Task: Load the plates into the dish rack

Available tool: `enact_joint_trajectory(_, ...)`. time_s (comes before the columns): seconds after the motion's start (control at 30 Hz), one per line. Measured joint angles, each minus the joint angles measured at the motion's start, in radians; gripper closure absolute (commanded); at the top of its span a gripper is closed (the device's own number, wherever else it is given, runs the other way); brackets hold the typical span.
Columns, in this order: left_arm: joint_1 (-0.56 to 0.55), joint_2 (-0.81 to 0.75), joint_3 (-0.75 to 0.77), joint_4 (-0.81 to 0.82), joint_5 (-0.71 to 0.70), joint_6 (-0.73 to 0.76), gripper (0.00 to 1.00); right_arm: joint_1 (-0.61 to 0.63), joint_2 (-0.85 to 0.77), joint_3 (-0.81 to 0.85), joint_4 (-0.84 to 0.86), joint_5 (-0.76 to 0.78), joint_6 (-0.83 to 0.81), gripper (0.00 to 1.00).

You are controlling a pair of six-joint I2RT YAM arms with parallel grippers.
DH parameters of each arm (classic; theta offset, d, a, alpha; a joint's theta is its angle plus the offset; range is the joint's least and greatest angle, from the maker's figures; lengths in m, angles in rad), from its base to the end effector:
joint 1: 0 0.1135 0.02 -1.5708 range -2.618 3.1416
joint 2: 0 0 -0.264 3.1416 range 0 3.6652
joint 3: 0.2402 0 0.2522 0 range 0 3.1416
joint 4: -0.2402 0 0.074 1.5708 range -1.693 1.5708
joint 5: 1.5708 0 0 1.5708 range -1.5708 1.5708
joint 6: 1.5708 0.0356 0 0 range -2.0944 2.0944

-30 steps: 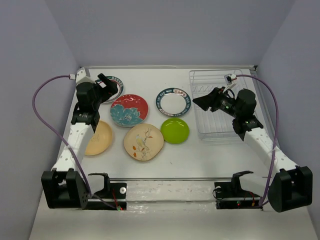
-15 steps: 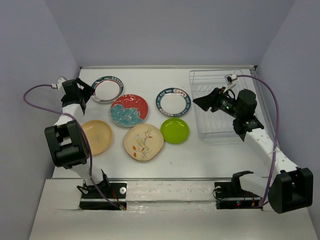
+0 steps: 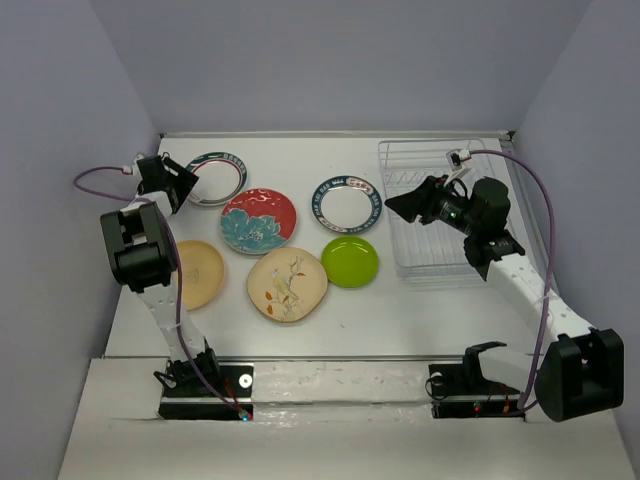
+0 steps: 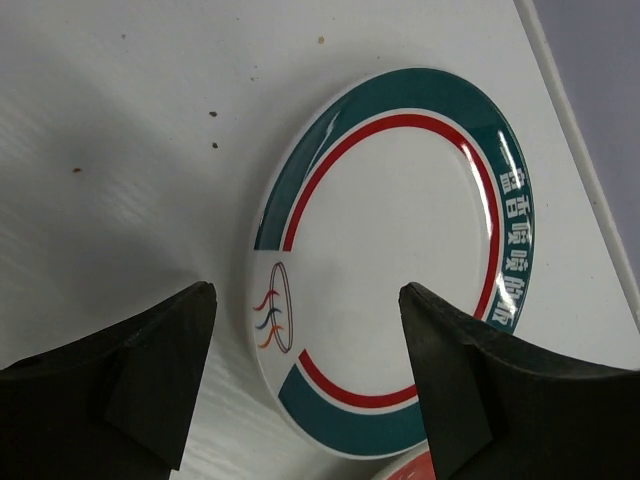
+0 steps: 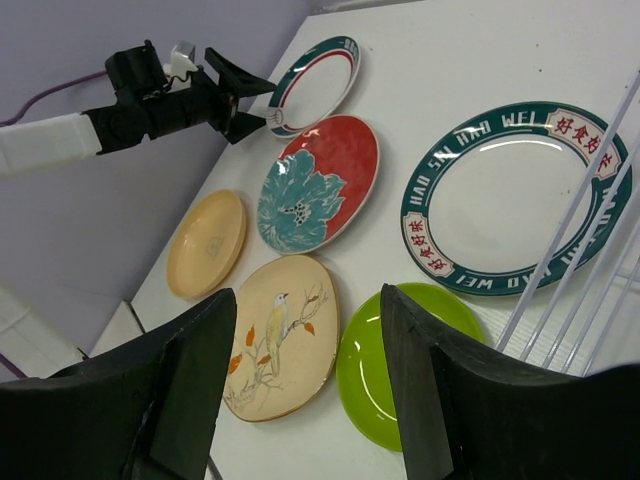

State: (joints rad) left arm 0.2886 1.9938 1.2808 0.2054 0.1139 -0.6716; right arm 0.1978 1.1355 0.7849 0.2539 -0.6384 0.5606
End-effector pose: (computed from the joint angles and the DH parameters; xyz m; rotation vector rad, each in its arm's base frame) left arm 0.4311 0.1238 0.1862 -0.9043 1.8885 -0.3514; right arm 0.2522 0.0722 0.3152 -0.1944 1.7592 1.0901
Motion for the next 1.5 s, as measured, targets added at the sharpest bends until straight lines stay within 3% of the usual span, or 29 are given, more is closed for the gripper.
enact_joint_trajectory(0.2, 0.001, 0.094, 0.051, 0.035, 0.045, -0.026, 0.37, 0.000, 0.017, 0.000, 0.000, 0.005, -0.011, 0.35)
enact_joint_trajectory(0.3, 0.002, 0.113, 0.051, 0.066, 0.068, -0.047, 0.51, 0.000, 0.024, 0.000, -0.001, 0.011, -0.016, 0.35)
enact_joint_trajectory(0.43, 0.002, 0.133, 0.050, 0.100, 0.085, -0.070, 0.94, 0.000, 0.043, 0.000, -0.003, 0.011, -0.019, 0.35)
enact_joint_trajectory(0.7, 0.002, 0.134, -0.014, 0.274, 0.132, -0.138, 0.94, 0.000, 0.052, 0.000, -0.007, 0.013, -0.021, 0.35)
enact_joint_trajectory(0.83, 0.008, 0.102, -0.097, 0.356, 0.144, -0.164, 0.94, 0.000, 0.064, 0.000, -0.006, -0.005, -0.018, 0.24)
enact_joint_trajectory(1.0, 0.015, 0.036, -0.163, 0.436, 0.179, -0.196, 0.94, 0.023, 0.121, 0.026, -0.001, -0.032, -0.006, 0.16)
enact_joint_trajectory(1.4, 0.008, -0.208, -0.166, 0.566, 0.276, -0.254, 0.94, 0.189, 0.370, 0.259, -0.010, -0.035, -0.007, 0.14)
enact_joint_trajectory(1.5, -0.014, -0.299, -0.242, 0.600, 0.290, -0.291, 0.94, 0.195, 0.426, 0.345, -0.025, -0.039, -0.006, 0.13)
